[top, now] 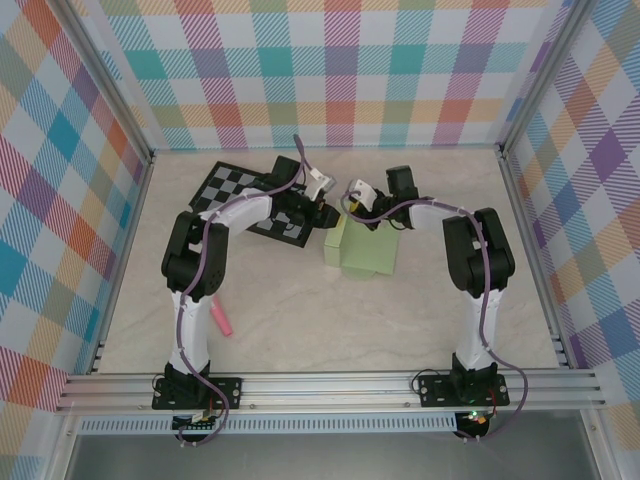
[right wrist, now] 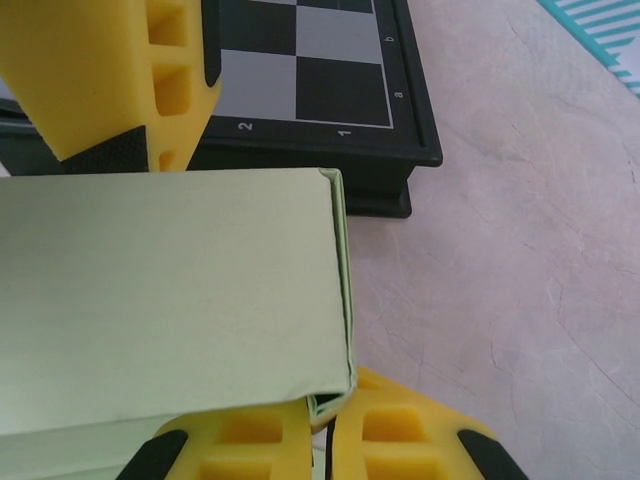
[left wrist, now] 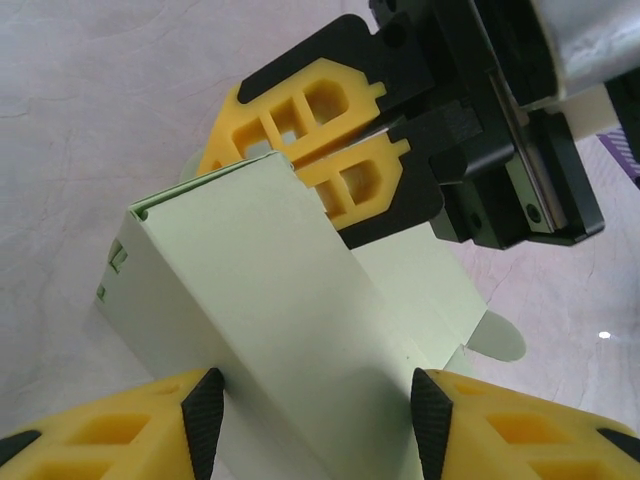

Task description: Fold the paper box

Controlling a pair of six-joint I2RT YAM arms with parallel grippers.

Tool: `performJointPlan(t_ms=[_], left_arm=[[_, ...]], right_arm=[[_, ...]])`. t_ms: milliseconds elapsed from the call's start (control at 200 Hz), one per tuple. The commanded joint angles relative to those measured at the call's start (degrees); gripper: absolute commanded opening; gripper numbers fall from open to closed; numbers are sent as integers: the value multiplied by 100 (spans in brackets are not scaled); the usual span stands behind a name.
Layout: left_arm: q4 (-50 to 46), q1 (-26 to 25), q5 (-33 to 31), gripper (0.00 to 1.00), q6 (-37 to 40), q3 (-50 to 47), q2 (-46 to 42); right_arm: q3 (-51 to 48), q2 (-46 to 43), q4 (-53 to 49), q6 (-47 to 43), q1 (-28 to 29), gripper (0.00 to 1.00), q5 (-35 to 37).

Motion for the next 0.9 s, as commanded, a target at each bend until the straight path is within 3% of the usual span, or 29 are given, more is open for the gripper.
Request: performJointPlan(t_ms=[0, 110, 210, 430, 600, 735, 895], left_arm=[[113, 21, 201, 54, -154, 28, 212], [397, 26, 59, 54, -337, 72, 281], [607, 68, -86, 55, -520, 35, 220], [1980, 412, 259, 59, -1651, -312, -7], [1717, 375, 199, 60, -2013, 119, 449], [1941, 307, 123, 58, -2373, 149, 669], [1372, 218, -261, 53, -2246, 464, 833]], right_arm=[[204, -13, -72, 256, 127, 0, 291], [146, 109, 14, 122, 144, 0, 268], [-44, 108, 290, -5, 262, 0, 663], [-104, 134, 684, 150, 329, 0, 1429], [-179, 153, 987, 133, 498, 0, 2064], [-35, 280, 849, 58, 592, 0, 2077], [133, 370, 872, 348, 613, 0, 2090]])
